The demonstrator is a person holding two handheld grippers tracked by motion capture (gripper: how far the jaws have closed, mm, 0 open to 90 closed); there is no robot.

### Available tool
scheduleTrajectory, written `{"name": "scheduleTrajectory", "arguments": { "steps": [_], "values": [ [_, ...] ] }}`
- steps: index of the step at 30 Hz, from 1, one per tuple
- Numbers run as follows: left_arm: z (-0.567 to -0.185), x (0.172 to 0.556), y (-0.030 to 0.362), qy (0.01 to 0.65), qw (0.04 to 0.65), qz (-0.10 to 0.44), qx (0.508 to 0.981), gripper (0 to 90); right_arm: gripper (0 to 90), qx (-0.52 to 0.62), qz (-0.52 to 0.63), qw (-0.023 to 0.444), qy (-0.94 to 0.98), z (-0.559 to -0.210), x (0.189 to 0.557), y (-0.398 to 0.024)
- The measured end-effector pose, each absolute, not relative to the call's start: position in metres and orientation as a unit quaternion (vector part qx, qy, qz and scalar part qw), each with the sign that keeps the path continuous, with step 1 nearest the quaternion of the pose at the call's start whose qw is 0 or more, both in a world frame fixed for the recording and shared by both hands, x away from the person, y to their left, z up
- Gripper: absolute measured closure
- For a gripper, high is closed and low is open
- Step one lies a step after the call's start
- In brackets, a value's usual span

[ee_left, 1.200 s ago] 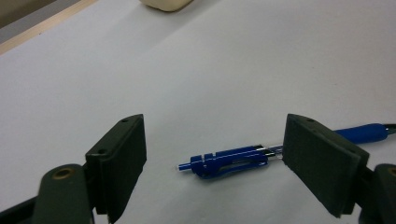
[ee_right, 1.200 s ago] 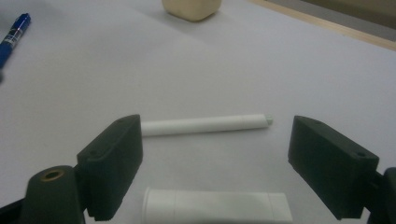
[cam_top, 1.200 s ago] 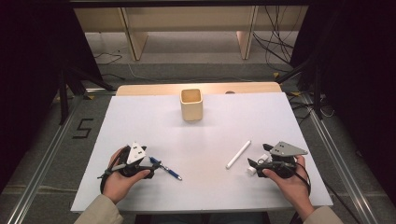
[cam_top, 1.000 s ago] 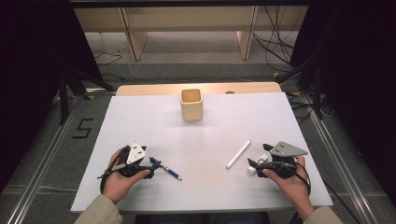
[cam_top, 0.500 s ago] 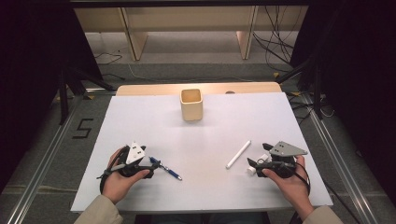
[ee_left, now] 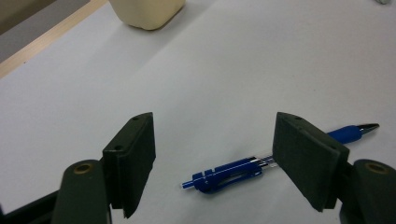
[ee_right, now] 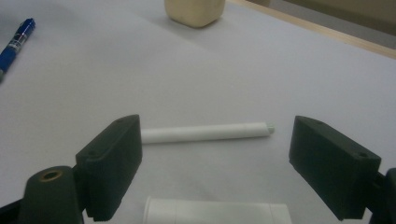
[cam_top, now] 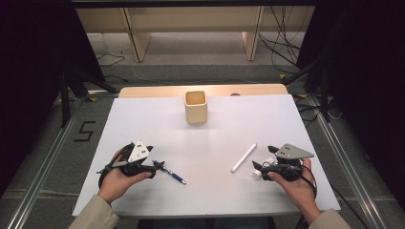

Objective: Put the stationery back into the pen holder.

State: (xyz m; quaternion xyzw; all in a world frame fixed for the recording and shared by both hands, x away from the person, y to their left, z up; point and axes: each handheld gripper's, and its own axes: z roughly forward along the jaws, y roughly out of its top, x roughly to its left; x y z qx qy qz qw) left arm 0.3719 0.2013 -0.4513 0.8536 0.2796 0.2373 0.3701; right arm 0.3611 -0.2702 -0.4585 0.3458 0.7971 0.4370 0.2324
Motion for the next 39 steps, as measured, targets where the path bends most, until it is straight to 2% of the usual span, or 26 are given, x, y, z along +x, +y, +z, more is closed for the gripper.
{"name": "scheduleTrajectory", "arguments": {
  "steps": [4,6,8,9,10,12,19,28,39],
  "values": [
    [-0.448,0.376,0.202,0.287,0.369,0.238,0.851,35.4,18.0,0.342,0.437,0.233,0.798,-0.458,0.361,-0.270],
    [-0.446,0.378,0.201,0.298,0.368,0.238,0.848,41.3,18.0,0.342,0.437,0.234,0.798,-0.458,0.361,-0.269],
    [-0.446,0.380,0.198,0.305,0.364,0.233,0.849,49.7,18.0,0.342,0.436,0.235,0.798,-0.458,0.361,-0.268],
    [-0.446,0.380,0.197,0.304,0.358,0.232,0.852,60.0,18.0,0.342,0.435,0.236,0.799,-0.458,0.360,-0.268],
    [-0.446,0.381,0.194,0.302,0.354,0.229,0.855,60.0,18.0,0.342,0.435,0.236,0.799,-0.458,0.360,-0.268],
    [-0.447,0.381,0.189,0.307,0.349,0.219,0.858,68.4,18.0,0.342,0.435,0.237,0.799,-0.458,0.360,-0.268],
    [-0.451,0.392,0.184,0.325,0.314,0.212,0.867,88.7,18.0,0.343,0.437,0.237,0.797,-0.458,0.360,-0.269],
    [-0.463,0.409,0.176,0.346,0.249,0.188,0.885,89.8,18.1,0.343,0.436,0.236,0.798,-0.458,0.360,-0.268],
    [-0.472,0.422,0.177,0.364,0.220,0.172,0.889,89.9,18.1,0.342,0.437,0.236,0.798,-0.458,0.360,-0.268]
  ]
}}
